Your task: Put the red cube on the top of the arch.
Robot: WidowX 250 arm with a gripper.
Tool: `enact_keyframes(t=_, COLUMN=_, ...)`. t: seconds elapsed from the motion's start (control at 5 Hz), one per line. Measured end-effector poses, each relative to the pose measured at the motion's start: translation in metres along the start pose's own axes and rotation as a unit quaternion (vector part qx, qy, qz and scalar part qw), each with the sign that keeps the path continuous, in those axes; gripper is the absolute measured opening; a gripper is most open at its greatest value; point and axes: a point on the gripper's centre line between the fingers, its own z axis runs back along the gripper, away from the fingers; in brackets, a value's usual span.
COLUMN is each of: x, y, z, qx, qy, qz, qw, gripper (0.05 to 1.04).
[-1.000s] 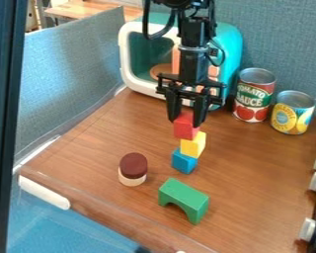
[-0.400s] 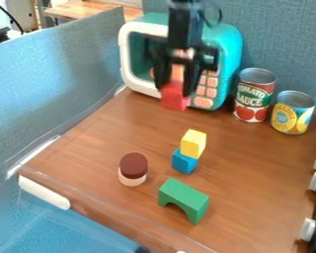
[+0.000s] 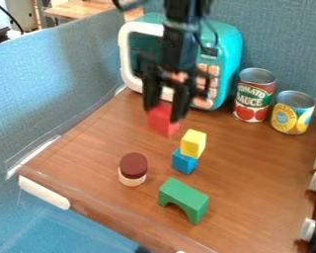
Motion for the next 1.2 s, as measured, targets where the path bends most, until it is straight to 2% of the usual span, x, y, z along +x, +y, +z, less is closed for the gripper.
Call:
enact_keyframes(t=0.2, x=-0.002, y=-0.012, z=-0.031, qx=-0.005, qy=-0.003, qz=-0.044, qw=0.9990, gripper=0.539)
enact_keyframes(t=0.4, x=-0.003, y=-0.016, z=-0.044, qx=-0.014, qy=-0.015, qz=-0.069, qw=0.9974, gripper=0.539)
enact_keyframes(t=0.6, x=0.000, y=-0.021, z=-0.048, qx=-0.022, qy=-0.024, qz=-0.073, qw=0.9968, gripper=0.539)
enact_keyframes(t=1.0, x=-0.002, y=-0.037, z=-0.053, qx=-0.059, qy=-0.030, qz=-0.100, qw=0.9928, gripper=0.539)
enact_keyframes(t=1.2, x=-0.006, y=-0.042, z=-0.063, qx=-0.045, qy=-0.016, qz=-0.108, qw=0.9930, gripper=0.539)
